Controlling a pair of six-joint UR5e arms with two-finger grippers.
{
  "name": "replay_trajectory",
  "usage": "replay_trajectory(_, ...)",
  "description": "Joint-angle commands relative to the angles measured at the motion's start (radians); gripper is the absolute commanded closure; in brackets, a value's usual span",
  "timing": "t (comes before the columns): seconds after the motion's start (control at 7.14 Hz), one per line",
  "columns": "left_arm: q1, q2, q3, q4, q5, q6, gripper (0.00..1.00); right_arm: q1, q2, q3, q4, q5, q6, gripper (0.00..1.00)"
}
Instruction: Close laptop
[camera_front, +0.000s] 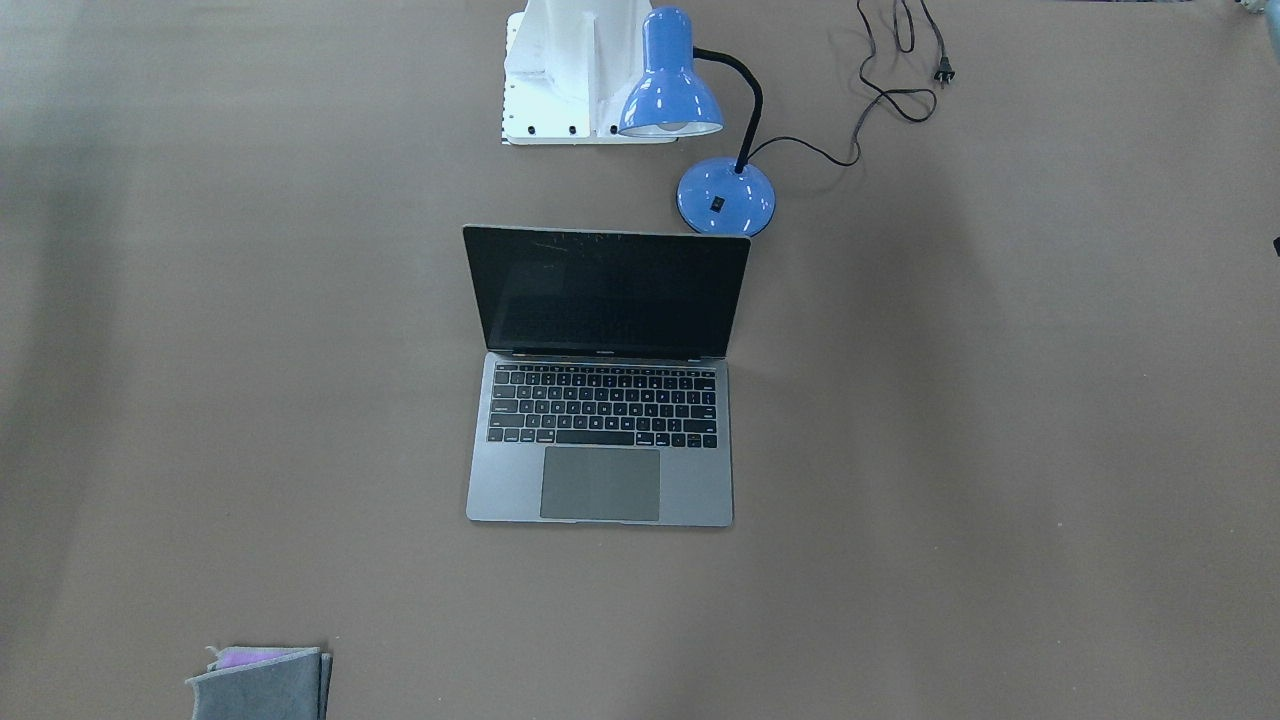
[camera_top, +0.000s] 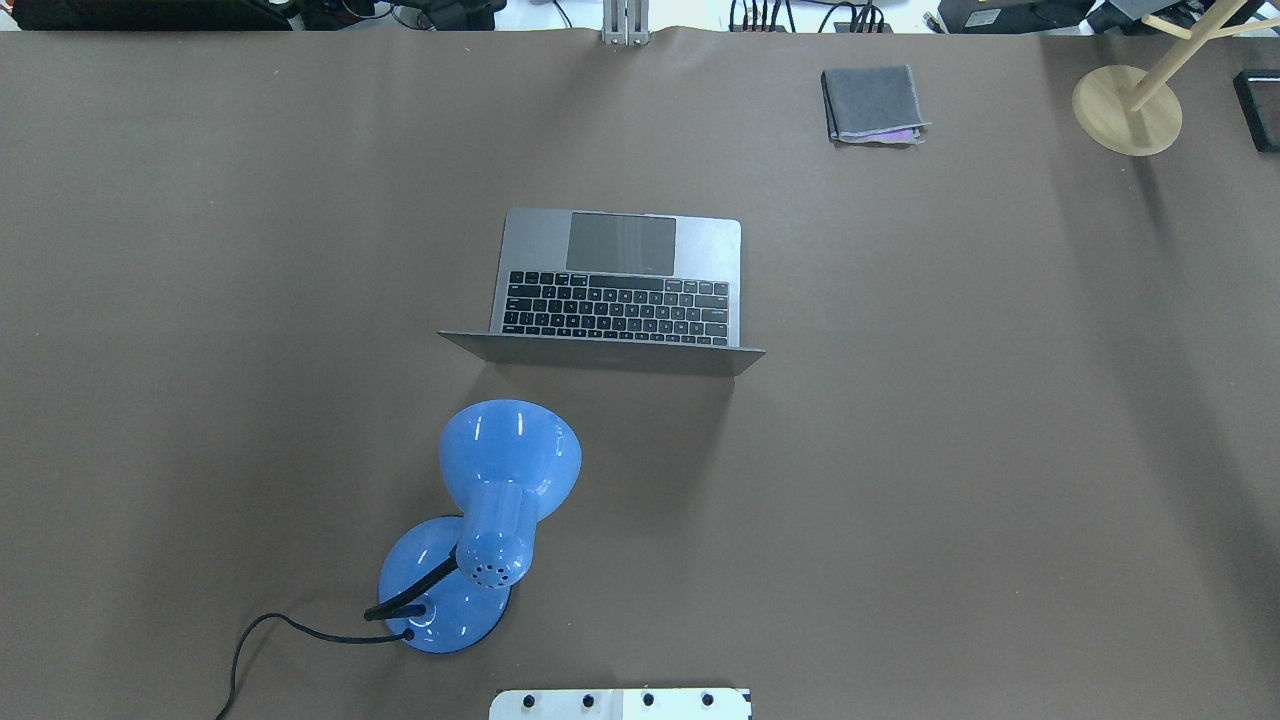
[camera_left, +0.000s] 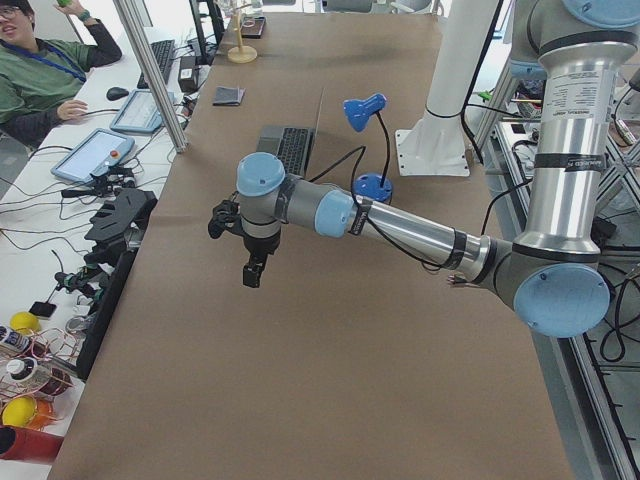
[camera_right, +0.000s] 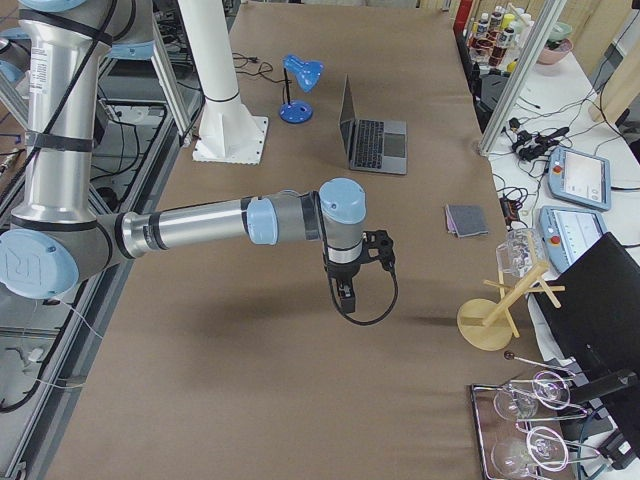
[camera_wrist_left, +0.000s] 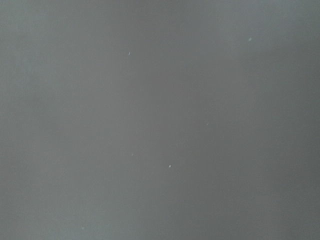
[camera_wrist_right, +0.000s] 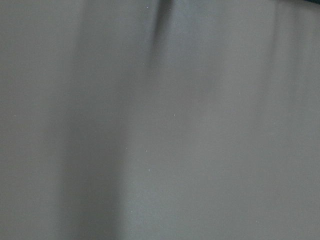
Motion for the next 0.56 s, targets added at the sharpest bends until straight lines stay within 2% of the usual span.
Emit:
replay_trajectory(0.0, 0.0, -0.009, 0.11, -0.265, 0.0, 0.005, 0.02, 0.001, 0.01, 0.01, 0.002, 0.001, 0.023, 0.0)
replay_trajectory(0.42, 0.001, -0.021, 0.103, -0.293, -0.003, -0.004, 0.02, 0.001, 0.047, 0.018, 0.002, 0.001, 0.028, 0.0)
